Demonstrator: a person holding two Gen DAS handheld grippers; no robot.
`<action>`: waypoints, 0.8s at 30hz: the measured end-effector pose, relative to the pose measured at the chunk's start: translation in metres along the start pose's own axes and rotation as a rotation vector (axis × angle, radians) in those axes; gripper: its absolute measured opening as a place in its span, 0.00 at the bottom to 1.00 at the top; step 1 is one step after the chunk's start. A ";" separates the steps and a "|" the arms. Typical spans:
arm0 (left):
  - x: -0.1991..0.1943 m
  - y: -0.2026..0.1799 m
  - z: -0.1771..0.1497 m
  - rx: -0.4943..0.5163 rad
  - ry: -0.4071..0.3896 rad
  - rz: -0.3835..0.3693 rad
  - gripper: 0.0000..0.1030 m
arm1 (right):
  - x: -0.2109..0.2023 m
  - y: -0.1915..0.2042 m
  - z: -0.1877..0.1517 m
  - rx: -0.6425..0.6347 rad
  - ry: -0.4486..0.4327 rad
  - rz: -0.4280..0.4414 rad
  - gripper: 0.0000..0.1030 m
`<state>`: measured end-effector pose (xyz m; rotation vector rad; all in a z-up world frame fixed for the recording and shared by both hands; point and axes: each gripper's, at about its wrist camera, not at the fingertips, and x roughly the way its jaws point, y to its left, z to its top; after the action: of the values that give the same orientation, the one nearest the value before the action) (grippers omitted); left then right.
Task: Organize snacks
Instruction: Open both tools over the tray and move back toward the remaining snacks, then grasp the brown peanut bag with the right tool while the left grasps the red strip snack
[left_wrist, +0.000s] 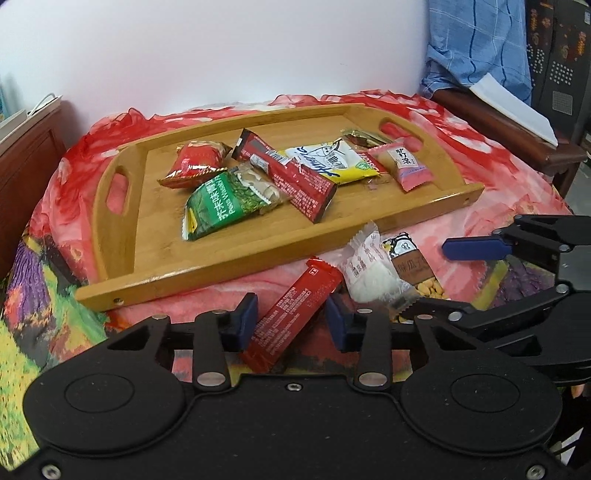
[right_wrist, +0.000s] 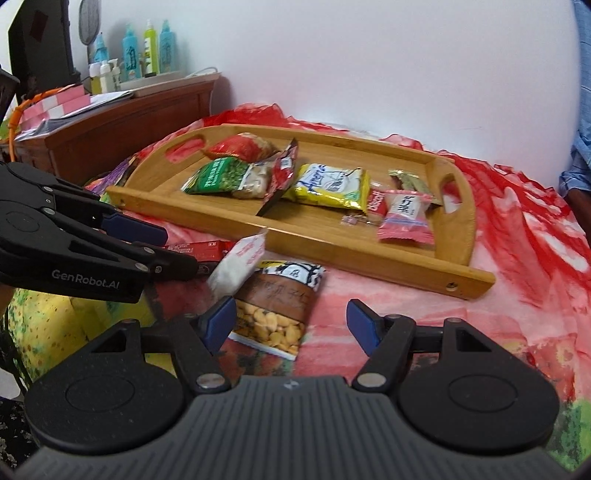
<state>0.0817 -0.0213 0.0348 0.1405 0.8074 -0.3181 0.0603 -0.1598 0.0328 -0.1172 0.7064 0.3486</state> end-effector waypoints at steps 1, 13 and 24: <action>-0.002 0.001 -0.002 -0.007 0.001 -0.001 0.35 | 0.001 0.001 0.000 -0.001 0.002 0.004 0.77; -0.028 0.003 -0.017 -0.011 -0.005 -0.007 0.32 | 0.005 0.006 -0.001 -0.003 -0.004 0.018 0.77; -0.024 -0.006 -0.026 0.006 -0.040 0.047 0.39 | 0.008 0.013 -0.004 -0.028 -0.019 0.010 0.77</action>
<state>0.0462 -0.0156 0.0338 0.1579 0.7622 -0.2778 0.0588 -0.1469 0.0249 -0.1368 0.6832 0.3684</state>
